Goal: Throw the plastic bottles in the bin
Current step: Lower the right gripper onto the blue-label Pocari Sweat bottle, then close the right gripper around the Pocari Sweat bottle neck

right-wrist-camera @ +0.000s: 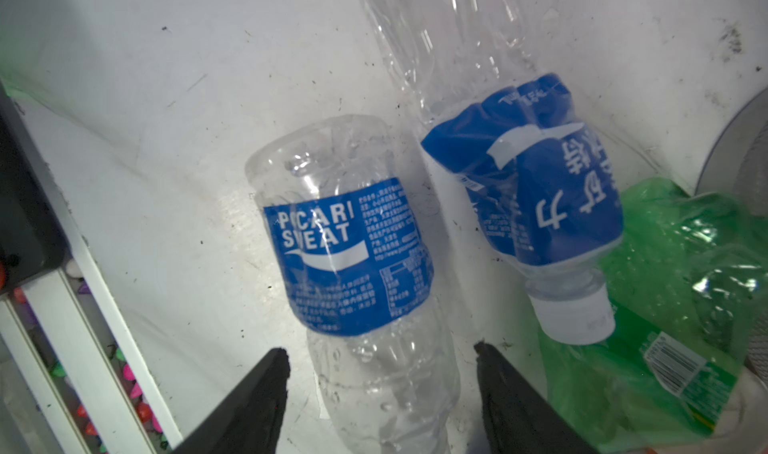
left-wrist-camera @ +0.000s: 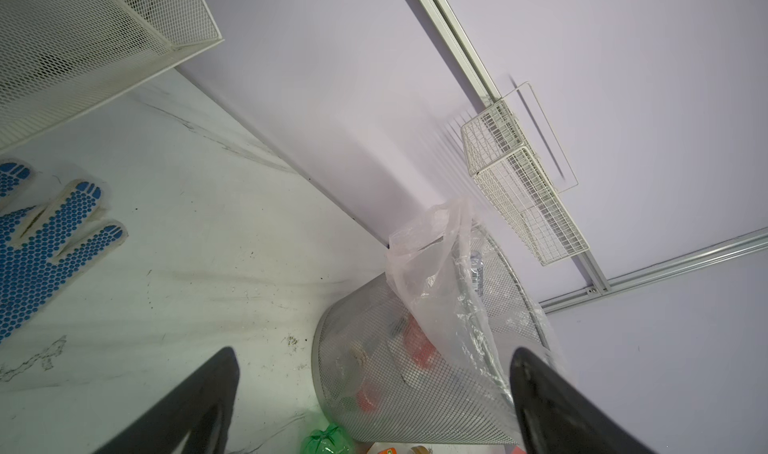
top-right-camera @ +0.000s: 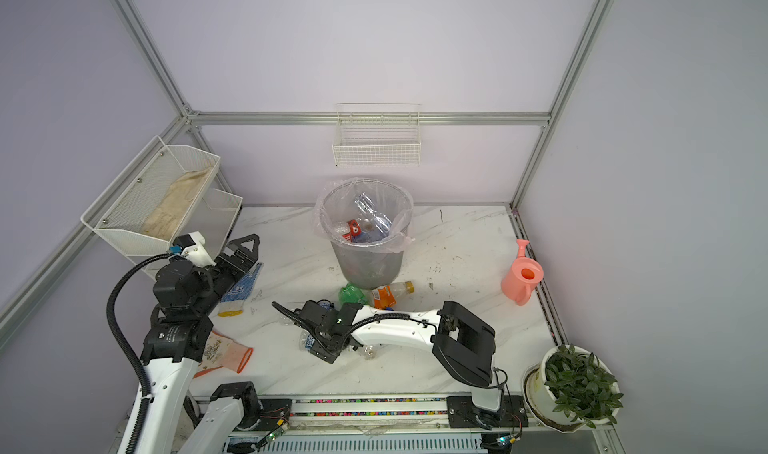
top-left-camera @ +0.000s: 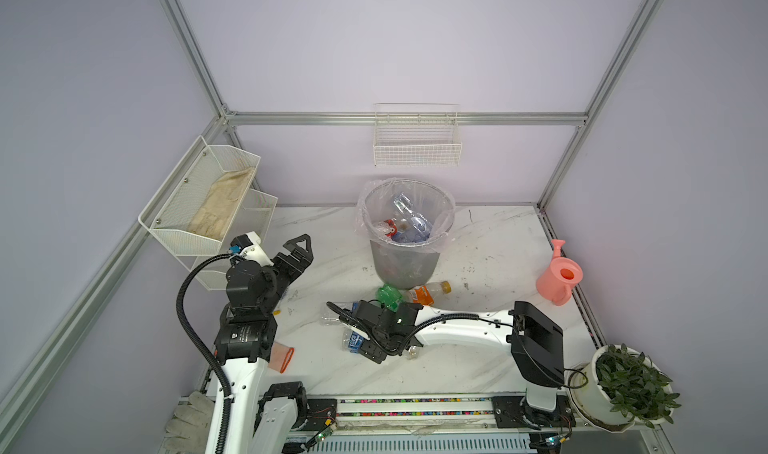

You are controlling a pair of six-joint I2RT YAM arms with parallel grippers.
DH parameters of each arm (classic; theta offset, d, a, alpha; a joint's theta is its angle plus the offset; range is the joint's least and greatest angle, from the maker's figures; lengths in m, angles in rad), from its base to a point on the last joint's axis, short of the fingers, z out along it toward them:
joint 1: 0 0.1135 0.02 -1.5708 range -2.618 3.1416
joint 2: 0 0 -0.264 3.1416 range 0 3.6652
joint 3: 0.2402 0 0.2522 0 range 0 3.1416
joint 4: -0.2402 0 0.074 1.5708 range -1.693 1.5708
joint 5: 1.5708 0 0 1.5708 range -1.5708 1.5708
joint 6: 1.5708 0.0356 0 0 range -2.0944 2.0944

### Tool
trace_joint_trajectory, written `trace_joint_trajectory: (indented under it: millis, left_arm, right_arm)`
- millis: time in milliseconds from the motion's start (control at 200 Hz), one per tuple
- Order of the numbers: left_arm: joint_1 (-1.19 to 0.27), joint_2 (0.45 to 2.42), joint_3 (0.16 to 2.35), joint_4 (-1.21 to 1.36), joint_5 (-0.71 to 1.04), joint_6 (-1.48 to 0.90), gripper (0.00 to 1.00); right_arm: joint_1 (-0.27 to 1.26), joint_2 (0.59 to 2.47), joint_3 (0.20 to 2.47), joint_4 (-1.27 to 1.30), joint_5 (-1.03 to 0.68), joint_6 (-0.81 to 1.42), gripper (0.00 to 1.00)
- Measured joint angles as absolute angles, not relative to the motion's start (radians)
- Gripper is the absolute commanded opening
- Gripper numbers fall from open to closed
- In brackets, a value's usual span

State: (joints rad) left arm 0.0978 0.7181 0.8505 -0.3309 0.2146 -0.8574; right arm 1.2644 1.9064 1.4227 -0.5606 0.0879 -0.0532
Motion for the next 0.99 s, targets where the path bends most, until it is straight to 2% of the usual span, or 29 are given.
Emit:
trace_joint_trajectory:
  millis: [230,605,745,850,995]
  left_arm:
    - [0.098,0.716,0.837,-0.332,0.218,-0.857,1.00]
    - [0.098,0.716,0.837,-0.332,0.224,-0.857,1.00]
    - [0.098,0.716,0.837,-0.332,0.225,-0.857,1.00]
    - [0.098,0.716,0.837,-0.332,0.225,-0.857,1.00]
    - [0.098,0.716,0.837,-0.332,0.228,-0.857,1.00]
  right_arm:
    - [1.267,1.934,1.423,-0.557,0.088,-0.059,0.70]
    - [1.269,1.957,1.436,-0.545,0.101,-0.082,0.47]
    - [1.269,1.957,1.436,-0.545,0.105,-0.085,0.42]
    - [1.269,1.957,1.438,-0.547,0.109,-0.085,0.41]
    - [1.271,1.958,1.438,-0.547,0.111,-0.086,0.52]
